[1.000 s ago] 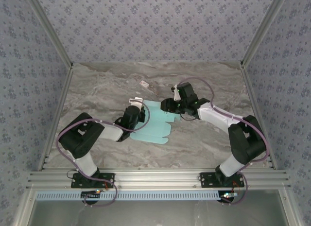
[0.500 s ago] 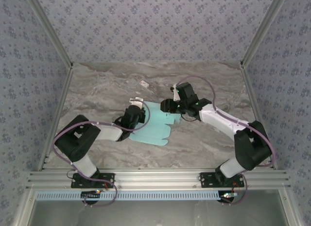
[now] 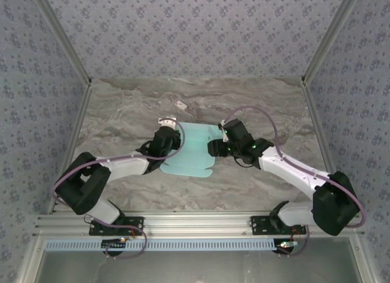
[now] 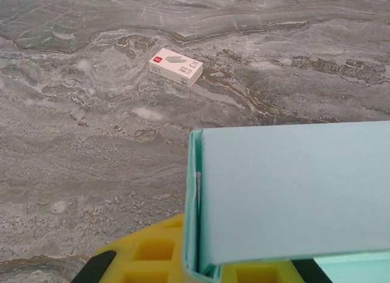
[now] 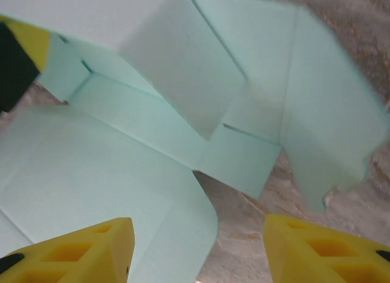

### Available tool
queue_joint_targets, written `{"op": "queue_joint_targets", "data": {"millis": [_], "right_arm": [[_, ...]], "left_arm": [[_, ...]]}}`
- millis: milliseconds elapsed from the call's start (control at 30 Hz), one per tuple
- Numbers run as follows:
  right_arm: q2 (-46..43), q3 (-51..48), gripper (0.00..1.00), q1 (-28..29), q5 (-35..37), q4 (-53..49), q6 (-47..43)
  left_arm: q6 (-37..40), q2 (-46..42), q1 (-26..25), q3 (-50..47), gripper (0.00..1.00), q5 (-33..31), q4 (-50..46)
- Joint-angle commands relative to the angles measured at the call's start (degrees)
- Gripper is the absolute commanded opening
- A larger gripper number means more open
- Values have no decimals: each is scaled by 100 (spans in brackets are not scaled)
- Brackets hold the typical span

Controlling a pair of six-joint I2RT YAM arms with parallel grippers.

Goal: Fold the paper box

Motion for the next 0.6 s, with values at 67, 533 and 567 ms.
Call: {"op": "queue_joint_targets", "data": {"millis": [67,533,567], "right_arm": [[132,-335,62,138,379,705,864],[529,-556,70,262,555,1615,1475],[552,-544,70,263,538,1632,1455]], "left_arm": [[-176,-266,-22,71,1,-60,-126],[-213,-391,-16,11,0,-2,-74],[-218,-401,-18,11,0,-6,-68]]}}
